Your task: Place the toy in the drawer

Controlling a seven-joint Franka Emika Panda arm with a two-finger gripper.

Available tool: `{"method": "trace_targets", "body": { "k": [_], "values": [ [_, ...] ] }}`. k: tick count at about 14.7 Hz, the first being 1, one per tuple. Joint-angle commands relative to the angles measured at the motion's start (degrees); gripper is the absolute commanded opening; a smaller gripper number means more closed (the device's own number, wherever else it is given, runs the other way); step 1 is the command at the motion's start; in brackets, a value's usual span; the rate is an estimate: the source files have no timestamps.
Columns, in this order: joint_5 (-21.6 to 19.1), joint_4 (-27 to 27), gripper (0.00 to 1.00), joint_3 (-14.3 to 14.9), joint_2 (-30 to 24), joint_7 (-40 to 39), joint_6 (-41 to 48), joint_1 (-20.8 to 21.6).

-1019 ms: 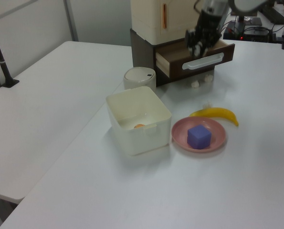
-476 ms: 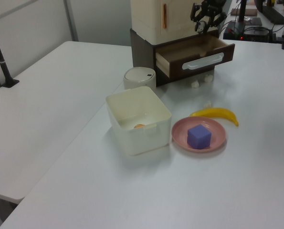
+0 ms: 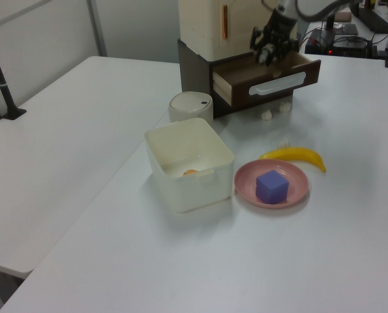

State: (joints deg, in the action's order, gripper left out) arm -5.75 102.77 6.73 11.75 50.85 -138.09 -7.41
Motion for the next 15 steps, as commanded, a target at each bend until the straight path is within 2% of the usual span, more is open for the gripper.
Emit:
{"method": "trace_targets", "body": {
  "k": [1,2,3,4,9,13,15],
  "values": [
    [-0.7,-0.6,0.31,1.4,1.3,-4.4,0.1,-0.2],
    [-1.1,-0.6,0.54,2.1,1.3,-4.9,0.3,-0.3],
    [-1.1,-0.5,0.89,2.5,1.3,-4.7,0.6,-0.3],
    [-1.1,-0.5,1.0,2.6,1.3,-4.4,0.9,-0.3],
    [-0.8,-0.7,1.0,2.8,-0.1,-4.6,1.1,-0.3],
    [1.1,-1.9,1.0,2.7,-5.3,-5.1,9.5,0.2],
    [2.1,-5.5,1.0,2.6,-7.1,-7.6,18.6,0.2]
  ]
}}
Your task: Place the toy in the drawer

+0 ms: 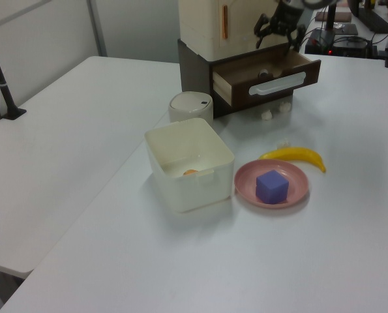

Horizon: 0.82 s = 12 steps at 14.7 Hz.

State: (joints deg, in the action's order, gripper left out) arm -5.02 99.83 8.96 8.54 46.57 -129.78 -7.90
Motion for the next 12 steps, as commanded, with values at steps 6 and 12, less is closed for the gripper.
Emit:
{"method": "trace_targets", "body": {
  "k": [6,12],
  "values": [
    [1.5,-7.9,1.0,-0.3,-11.2,-16.1,31.1,0.9],
    [1.4,-8.2,1.0,-1.5,-14.2,-36.3,37.0,0.9]
  ]
}}
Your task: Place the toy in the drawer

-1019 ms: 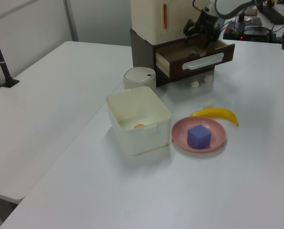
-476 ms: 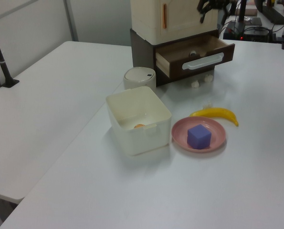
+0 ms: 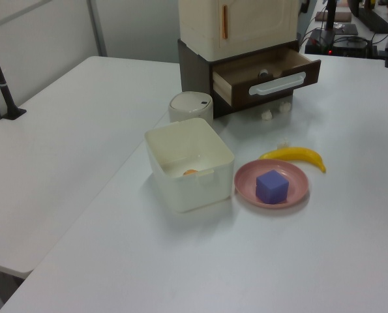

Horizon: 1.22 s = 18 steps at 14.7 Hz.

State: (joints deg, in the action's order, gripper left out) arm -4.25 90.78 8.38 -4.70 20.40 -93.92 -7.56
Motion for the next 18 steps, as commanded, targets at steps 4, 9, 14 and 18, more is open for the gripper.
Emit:
{"method": "trace_targets", "body": {
  "k": [4,9,14,18],
  "values": [
    [4.1,1.1,1.0,-4.9,-0.4,-17.7,1.0,0.4],
    [6.6,2.3,1.0,-7.7,1.4,-15.5,0.9,1.2],
    [8.6,0.2,1.0,-7.7,5.6,-11.7,0.9,3.8],
    [8.6,-0.5,1.0,-7.1,4.6,-12.5,1.0,4.4]
  ]
}}
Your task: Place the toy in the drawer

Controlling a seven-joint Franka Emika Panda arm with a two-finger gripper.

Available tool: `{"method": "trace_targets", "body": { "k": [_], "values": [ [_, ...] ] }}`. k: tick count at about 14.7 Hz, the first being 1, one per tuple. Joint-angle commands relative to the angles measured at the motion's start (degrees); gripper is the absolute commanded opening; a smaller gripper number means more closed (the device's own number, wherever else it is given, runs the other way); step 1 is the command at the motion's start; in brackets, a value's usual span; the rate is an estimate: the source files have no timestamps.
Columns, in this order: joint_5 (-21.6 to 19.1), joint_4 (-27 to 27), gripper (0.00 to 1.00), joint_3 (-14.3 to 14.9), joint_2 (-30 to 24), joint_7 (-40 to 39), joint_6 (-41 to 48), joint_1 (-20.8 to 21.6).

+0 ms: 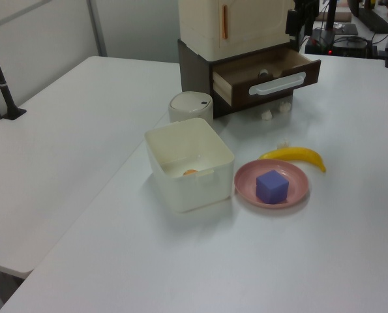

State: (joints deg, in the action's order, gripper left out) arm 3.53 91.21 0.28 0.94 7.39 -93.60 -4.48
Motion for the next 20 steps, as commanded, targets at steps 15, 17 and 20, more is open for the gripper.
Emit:
{"method": "trace_targets", "body": {
  "k": [15,17,20],
  "values": [
    [0.2,-0.7,1.0,1.3,-1.0,7.3,-3.4,0.6],
    [0.2,-0.7,1.0,1.3,-0.9,4.3,-3.1,0.6],
    [0.2,-0.7,1.0,1.3,-0.9,4.2,-3.0,0.7]
  ]
}}
